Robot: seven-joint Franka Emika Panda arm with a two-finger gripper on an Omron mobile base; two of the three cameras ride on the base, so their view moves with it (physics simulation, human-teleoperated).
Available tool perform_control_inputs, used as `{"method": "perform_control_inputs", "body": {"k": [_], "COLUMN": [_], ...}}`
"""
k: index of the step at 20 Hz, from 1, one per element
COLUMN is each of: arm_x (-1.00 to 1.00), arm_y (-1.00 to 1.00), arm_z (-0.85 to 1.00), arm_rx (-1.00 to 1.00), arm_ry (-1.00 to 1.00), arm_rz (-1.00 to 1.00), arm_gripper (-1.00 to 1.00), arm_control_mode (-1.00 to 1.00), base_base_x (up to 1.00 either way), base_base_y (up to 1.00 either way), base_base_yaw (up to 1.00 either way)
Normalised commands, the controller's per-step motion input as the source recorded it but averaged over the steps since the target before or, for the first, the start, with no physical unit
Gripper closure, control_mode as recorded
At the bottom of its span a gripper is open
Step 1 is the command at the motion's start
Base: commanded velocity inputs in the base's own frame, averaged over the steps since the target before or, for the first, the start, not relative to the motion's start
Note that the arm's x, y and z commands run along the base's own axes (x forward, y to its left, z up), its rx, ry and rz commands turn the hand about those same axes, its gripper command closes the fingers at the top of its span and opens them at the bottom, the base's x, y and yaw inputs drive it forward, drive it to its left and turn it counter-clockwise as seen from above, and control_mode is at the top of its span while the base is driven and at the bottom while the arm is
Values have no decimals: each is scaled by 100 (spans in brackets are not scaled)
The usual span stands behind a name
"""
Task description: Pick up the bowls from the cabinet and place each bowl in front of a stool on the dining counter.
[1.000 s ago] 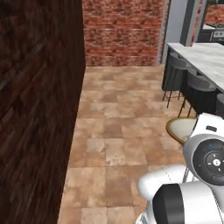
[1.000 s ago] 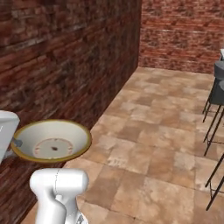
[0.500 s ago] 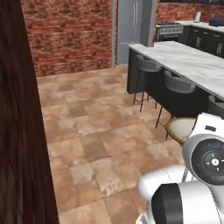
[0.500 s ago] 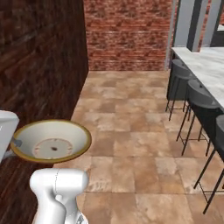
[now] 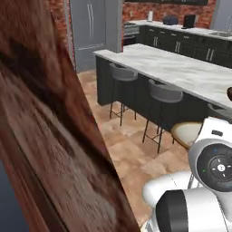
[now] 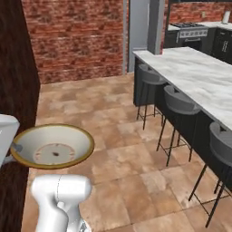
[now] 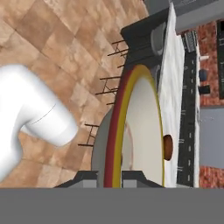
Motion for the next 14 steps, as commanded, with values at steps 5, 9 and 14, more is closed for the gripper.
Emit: {"method": "perform_control_inputs", "body": {"k": [5, 9, 14], "arm_x": [0, 0, 0], "arm_y": [0, 0, 0], "arm_z": [0, 0, 0], "arm_rx": [0, 0, 0], "arm_ry": [0, 0, 0], "arm_rz": [0, 0, 0], "arm_gripper": [100, 100, 100], "arm_control_mode": [100, 100, 100], "base_base_x": [100, 100, 100], "base_base_y": [69, 72, 78], "base_base_yaw": [-47, -50, -52]}}
